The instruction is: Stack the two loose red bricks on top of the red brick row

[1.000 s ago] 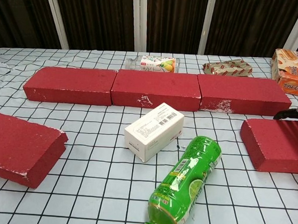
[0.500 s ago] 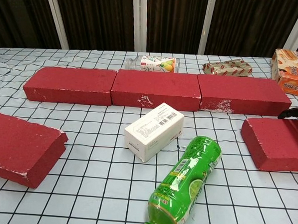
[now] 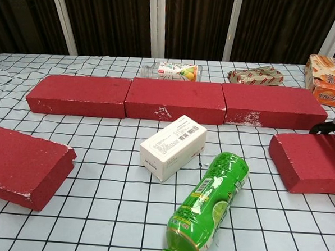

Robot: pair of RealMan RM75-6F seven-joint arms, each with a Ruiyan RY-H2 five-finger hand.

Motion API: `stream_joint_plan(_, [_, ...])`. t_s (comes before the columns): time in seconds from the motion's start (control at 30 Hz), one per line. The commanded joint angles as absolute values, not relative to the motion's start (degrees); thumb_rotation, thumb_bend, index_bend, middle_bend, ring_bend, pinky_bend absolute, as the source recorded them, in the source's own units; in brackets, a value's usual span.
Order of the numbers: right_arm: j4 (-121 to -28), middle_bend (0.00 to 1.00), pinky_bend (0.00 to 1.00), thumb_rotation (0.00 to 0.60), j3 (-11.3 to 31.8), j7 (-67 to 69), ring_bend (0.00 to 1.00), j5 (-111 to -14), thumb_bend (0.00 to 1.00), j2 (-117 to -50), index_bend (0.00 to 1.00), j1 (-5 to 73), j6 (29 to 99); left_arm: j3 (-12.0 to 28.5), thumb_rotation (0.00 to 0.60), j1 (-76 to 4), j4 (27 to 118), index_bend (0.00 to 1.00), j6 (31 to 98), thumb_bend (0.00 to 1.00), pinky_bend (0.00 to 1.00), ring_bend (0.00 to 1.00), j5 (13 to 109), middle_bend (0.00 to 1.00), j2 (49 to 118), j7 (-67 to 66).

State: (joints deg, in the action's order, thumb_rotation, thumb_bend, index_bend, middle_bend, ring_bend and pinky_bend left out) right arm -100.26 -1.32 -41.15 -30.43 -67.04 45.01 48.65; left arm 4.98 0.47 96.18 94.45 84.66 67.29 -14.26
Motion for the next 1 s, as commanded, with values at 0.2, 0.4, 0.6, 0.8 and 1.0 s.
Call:
stream_joint_plan(0.2, [-100.94, 0.2, 0.0, 0.6, -0.95, -40.39, 0.11, -31.07, 0.13, -66.74, 0.28, 46.28, 48.89, 5.1, 0.6, 0.38, 96.22, 0.09, 94.0, 0.13, 0.1, 0.0, 84.17, 0.0, 67.05, -13.97])
stream_joint_plan(0.4, [-102.47, 0.22, 0.0, 0.6, 0.25, -41.01, 0.12, -29.95, 0.13, -64.68, 0.3, 48.34, 49.59, 5.28, 0.6, 0.34, 96.15, 0.09, 93.85, 0.13, 0.1, 0.0, 83.82, 0.0, 66.9, -13.58])
stream_joint_plan(0.6, [-106.81, 0.24, 0.0, 0.6, 2.07, -46.97, 0.14, -23.55, 0.17, -60.55, 0.32, 54.06, 52.85, 5.47, 0.6, 0.11, 95.98, 0.09, 93.37, 0.13, 0.1, 0.0, 83.36, 0.0, 66.9, -13.58])
stream_joint_plan(0.8, [-111.85, 0.29, 0.0, 0.6, 4.96, -57.59, 0.19, -8.07, 0.21, -57.8, 0.36, 64.23, 59.25, 5.9, 0.6, -0.25, 96.03, 0.09, 92.58, 0.13, 0.1, 0.0, 82.19, 0.0, 67.07, -13.92])
stream_joint_plan(1.0, [-107.5, 0.29, 0.0, 0.6, 11.12, -67.77, 0.21, 12.92, 0.32, -62.3, 0.38, 77.35, 61.93, 6.33, 0.6, -0.88, 95.98, 0.09, 91.42, 0.13, 0.1, 0.0, 81.11, 0.0, 67.26, -14.16])
